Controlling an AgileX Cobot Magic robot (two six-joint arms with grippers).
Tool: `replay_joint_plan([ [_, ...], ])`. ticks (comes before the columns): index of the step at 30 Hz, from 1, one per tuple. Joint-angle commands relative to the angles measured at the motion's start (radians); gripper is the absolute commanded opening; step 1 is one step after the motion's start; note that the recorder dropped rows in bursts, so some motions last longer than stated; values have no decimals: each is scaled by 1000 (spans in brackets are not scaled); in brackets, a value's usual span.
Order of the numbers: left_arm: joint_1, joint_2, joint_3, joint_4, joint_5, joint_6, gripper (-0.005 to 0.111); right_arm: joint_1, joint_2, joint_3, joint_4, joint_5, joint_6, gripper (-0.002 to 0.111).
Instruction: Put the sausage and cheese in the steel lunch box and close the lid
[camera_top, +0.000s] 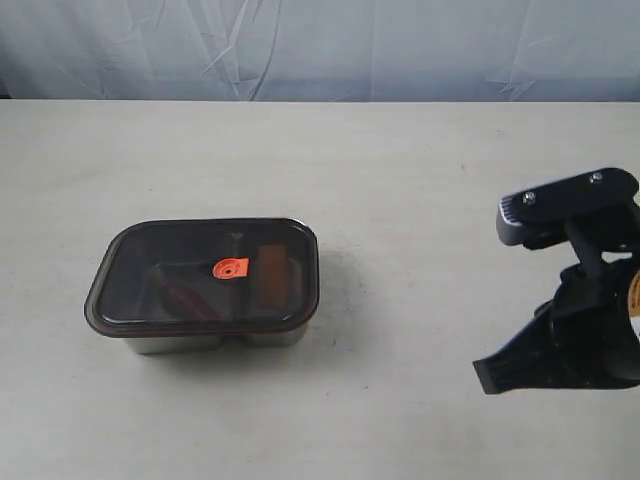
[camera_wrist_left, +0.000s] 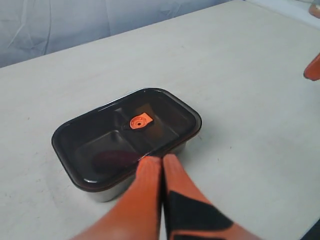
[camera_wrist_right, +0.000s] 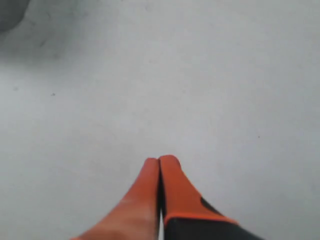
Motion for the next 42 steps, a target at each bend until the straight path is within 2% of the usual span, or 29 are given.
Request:
replay_joint_plan([
  [1,-3,-72,7,-24,16,-9,0,1,-9,48,37,-6,19,-1],
  [13,-3,-81,7,-25,27,-12,0,1,-9,48,44,-212,16,-1],
  [16,-1,-88,7,10,-5,25,0,1,-9,48,44,-260,16,-1],
  [18,4,-109,17,26,-111,50,0,1,-9,48,44,-283,16,-1],
  [22,48,-130,127,-98,-533,89,0,1,-9,48,44,-305,16,-1],
  [27,153,-130,323,-183,-683,83,0,1,-9,48,44,-307,16,-1],
  [30,213,-130,425,-255,-692,83,0,1,-9,48,44,-309,16,-1],
  [34,249,-130,521,-365,-670,82,0,1,-9,48,44,-309,16,-1],
  [42,249,-130,534,-275,-633,90,0,1,-9,48,42,-309,16,-1],
])
